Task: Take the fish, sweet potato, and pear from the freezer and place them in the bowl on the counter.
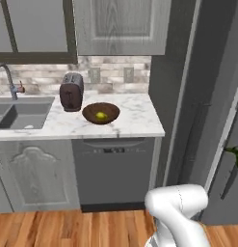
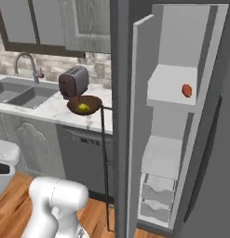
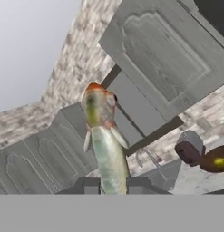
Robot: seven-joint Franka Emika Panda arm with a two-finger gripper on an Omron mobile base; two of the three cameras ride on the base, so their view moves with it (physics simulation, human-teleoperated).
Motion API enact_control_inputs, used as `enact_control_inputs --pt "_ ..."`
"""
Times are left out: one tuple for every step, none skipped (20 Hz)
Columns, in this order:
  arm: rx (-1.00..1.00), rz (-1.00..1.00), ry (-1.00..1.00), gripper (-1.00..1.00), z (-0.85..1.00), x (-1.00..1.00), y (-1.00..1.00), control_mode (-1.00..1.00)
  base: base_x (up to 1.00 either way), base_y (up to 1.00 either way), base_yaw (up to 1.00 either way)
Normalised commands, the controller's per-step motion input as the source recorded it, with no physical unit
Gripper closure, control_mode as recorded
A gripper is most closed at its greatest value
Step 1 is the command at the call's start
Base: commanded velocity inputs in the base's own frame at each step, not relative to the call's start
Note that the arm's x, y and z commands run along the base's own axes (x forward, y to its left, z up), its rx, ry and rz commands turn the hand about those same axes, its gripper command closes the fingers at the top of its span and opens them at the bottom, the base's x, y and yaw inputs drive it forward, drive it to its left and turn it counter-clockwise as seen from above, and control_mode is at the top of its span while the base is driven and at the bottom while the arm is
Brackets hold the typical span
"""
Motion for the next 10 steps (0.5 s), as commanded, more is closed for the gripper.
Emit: enact_control_inputs --pt "0.00 0.00 0.00 1.00 0.00 0.00 0.00 1.00 0.21 1.00 0.00" --pt "0.00 0.00 0.00 1.00 0.00 0.00 0.00 1.00 0.21 1.00 -0.02" --pt "0.00 0.00 0.00 1.00 0.00 0.00 0.00 1.00 0.31 1.00 -0.05" --pt "0.00 0.00 0.00 1.00 0.00 0.00 0.00 1.00 0.45 1.00 -0.08" --pt "0.00 0.00 0.00 1.00 0.00 0.00 0.00 1.00 0.54 1.00 -0.09" --pt "0.00 0.00 0.00 1.00 0.00 0.00 0.00 1.00 0.59 1.00 -0.11" --pt "0.00 0.00 0.00 1.00 0.00 0.00 0.00 1.00 0.16 1.00 -0.06" --pt "0.00 0.00 0.00 1.00 0.00 0.00 0.00 1.00 0.33 1.00 -0.08" --pt "0.00 0.00 0.00 1.00 0.00 0.00 0.00 1.00 0.42 1.00 -0.13" --pt "0.00 0.00 0.00 1.00 0.00 0.00 0.00 1.00 0.60 1.00 -0.16"
